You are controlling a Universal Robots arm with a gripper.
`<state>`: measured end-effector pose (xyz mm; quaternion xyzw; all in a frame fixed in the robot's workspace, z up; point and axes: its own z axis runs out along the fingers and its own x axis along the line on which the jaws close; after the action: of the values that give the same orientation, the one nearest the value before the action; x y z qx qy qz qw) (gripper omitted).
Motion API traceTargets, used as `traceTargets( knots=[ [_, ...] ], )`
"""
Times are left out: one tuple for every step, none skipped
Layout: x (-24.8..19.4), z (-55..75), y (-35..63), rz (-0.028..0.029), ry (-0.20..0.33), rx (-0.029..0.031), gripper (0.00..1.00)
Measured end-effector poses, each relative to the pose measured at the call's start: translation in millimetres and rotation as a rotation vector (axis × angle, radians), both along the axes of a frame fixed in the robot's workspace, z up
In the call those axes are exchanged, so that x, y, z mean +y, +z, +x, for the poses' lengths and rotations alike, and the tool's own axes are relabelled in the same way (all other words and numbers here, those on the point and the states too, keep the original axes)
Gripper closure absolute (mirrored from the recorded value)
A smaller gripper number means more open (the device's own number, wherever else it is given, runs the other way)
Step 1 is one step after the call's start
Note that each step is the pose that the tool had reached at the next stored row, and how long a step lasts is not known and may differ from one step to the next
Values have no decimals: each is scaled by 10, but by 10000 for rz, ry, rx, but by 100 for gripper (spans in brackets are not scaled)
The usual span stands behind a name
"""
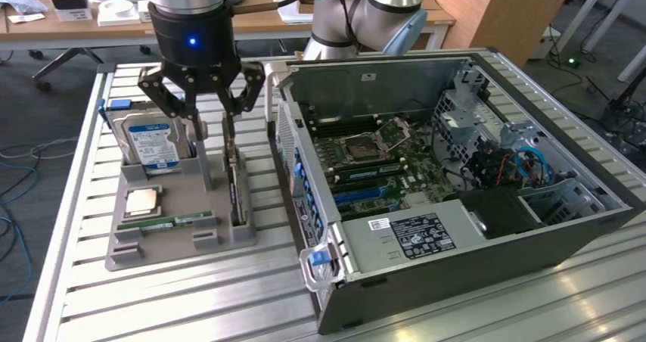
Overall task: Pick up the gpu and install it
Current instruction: 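Pick up the gpu and move the gpu toward the slot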
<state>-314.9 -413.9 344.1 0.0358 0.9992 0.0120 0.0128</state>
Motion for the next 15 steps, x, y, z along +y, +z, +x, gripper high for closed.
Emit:
traceTargets(
  knots=[
    [0, 0, -6, 0, 0, 0, 53],
    [0, 0, -7, -1, 0, 0, 53],
    [0, 0, -9, 0, 0, 1, 53],
    [0, 0, -13, 1, 0, -1, 53],
    [0, 0, -17, 1, 0, -2, 53],
    [0, 0, -21, 0, 0, -1, 53],
    [0, 0, -27, 0, 0, 0, 53],
    [0, 0, -34, 0, 0, 0, 53],
    [0, 0, -39, 0, 0, 0, 53],
    [0, 0, -40, -1, 0, 1, 53],
    [0, 0, -40, -2, 0, 1, 53],
    [0, 0, -40, -2, 0, 2, 53],
    [0, 0, -41, -1, 0, 2, 53],
    [0, 0, -41, -1, 0, 0, 53],
    [0, 0, -42, 0, 0, 0, 53]
  ],
)
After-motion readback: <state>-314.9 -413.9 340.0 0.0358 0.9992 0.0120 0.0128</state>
